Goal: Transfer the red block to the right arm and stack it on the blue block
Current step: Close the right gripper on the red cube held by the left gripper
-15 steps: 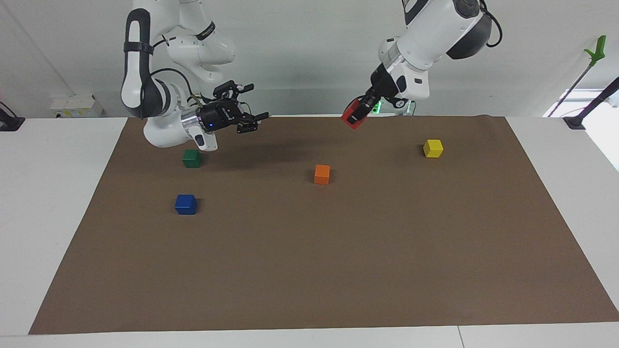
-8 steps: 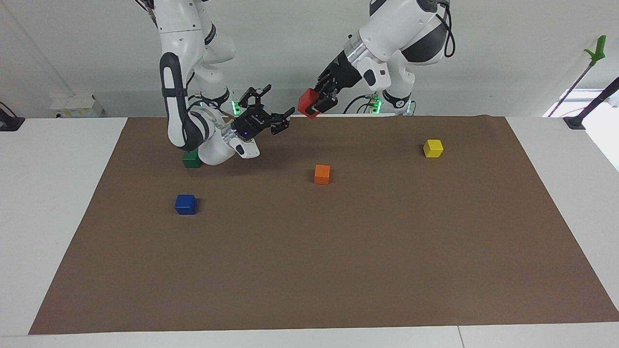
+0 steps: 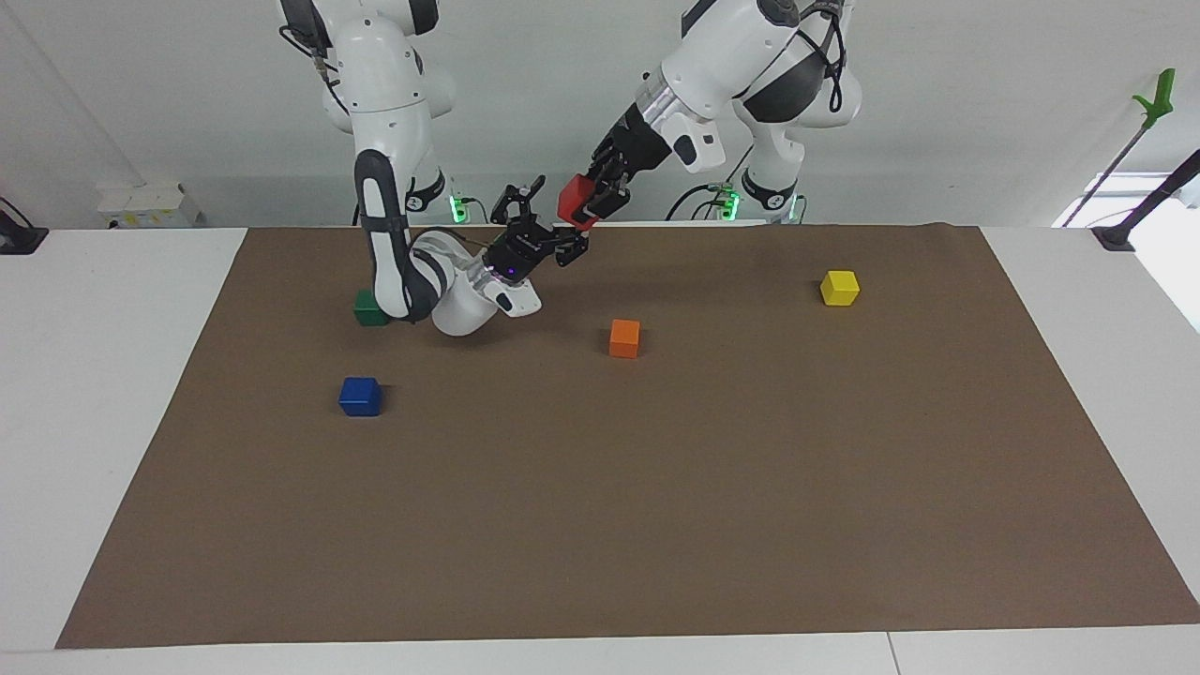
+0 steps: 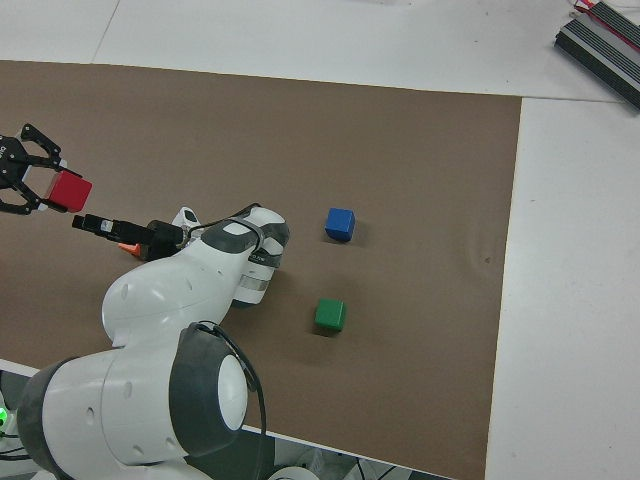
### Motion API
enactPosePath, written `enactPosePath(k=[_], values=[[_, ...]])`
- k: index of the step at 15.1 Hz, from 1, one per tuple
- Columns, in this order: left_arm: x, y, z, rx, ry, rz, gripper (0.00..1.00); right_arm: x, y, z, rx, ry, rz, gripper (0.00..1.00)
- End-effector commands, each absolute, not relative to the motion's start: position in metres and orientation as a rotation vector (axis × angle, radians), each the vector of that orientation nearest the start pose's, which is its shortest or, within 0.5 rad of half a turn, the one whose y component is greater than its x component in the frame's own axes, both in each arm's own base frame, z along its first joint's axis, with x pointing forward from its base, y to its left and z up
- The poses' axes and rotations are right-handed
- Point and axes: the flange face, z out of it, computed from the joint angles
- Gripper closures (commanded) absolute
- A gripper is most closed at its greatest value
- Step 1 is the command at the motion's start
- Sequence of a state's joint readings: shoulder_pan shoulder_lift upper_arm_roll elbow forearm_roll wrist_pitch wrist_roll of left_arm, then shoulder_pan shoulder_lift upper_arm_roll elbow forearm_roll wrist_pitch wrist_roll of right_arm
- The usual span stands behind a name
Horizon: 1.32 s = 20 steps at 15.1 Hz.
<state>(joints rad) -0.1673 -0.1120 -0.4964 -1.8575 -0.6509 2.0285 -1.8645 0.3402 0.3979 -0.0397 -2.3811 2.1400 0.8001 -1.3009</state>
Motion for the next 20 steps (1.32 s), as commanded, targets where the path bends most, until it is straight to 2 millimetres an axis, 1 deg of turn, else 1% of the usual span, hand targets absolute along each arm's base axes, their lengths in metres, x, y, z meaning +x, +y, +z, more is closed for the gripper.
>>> enactPosePath(k=[1,3,7,8,9,10,11,12,13,16,20], values=[[0.403,-0.380,0.593,-2.614,-2.288,0.837,1.00,0.427,0.261,0.302,-0.632,-0.144,-0.143,0.00],[0.400,-0.379,0.593,-2.618,-2.287,0.829,1.00,0.422,0.271,0.308,-0.608,-0.152,-0.128,0.00],[0.393,-0.378,0.584,-2.609,-2.265,0.819,1.00,0.421,0.273,0.310,-0.607,-0.153,-0.114,0.00],[0.391,-0.378,0.584,-2.610,-2.259,0.815,1.00,0.421,0.273,0.311,-0.605,-0.151,-0.101,0.03],[0.390,-0.378,0.583,-2.611,-2.252,0.814,1.00,0.421,0.272,0.314,-0.605,-0.150,-0.088,0.13],[0.389,-0.377,0.583,-2.610,-2.246,0.814,1.00,0.423,0.271,0.314,-0.607,-0.145,-0.080,0.21],[0.388,-0.377,0.582,-2.609,-2.236,0.817,1.00,0.422,0.271,0.315,-0.608,-0.144,-0.072,0.35],[0.387,-0.377,0.582,-2.609,-2.227,0.819,1.00,0.421,0.272,0.315,-0.609,-0.144,-0.068,0.75],[0.387,-0.377,0.581,-2.608,-2.221,0.820,1.00,0.420,0.273,0.315,-0.612,-0.144,-0.071,1.00],[0.387,-0.376,0.581,-2.607,-2.215,0.822,1.00,0.419,0.271,0.317,-0.620,-0.139,-0.064,1.00],[0.380,-0.375,0.577,-2.665,-2.104,0.817,1.00,0.421,0.269,0.320,-0.621,-0.142,-0.066,1.00]])
